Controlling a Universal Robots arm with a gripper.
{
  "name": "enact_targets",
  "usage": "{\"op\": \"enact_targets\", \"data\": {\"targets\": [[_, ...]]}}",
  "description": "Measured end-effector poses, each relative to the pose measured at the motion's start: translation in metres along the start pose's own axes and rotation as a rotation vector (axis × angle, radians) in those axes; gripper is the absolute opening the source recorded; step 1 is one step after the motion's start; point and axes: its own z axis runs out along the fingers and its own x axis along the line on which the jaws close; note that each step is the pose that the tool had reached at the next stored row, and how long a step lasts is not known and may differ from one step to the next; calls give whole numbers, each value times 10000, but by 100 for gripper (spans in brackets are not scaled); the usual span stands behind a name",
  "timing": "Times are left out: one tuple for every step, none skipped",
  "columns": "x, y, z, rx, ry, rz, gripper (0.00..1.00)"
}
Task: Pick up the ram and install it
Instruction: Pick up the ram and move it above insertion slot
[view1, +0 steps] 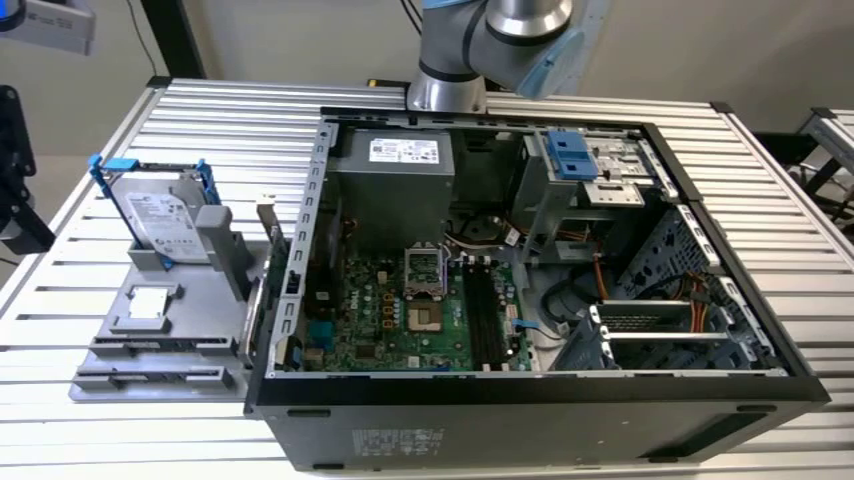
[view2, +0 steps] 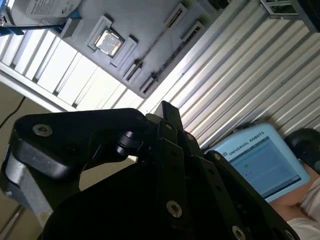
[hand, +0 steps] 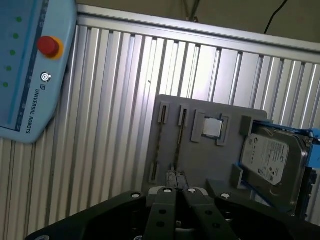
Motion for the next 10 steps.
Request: {"op": "enact_targets", "data": {"targets": [[0, 0, 0, -1, 7, -62, 0], [0, 0, 0, -2, 12, -108, 0], [0, 0, 0, -2, 14, -150, 0], [0, 0, 0, -3, 16, -167, 0], [0, 0, 0, -3, 16, -167, 0], [0, 0, 0, -2, 16, -168, 0], [0, 0, 1, -2, 15, -168, 0], [0, 0, 0, -2, 15, -168, 0], [0, 0, 1, -2, 15, -168, 0], [0, 0, 1, -2, 15, -168, 100]]}}
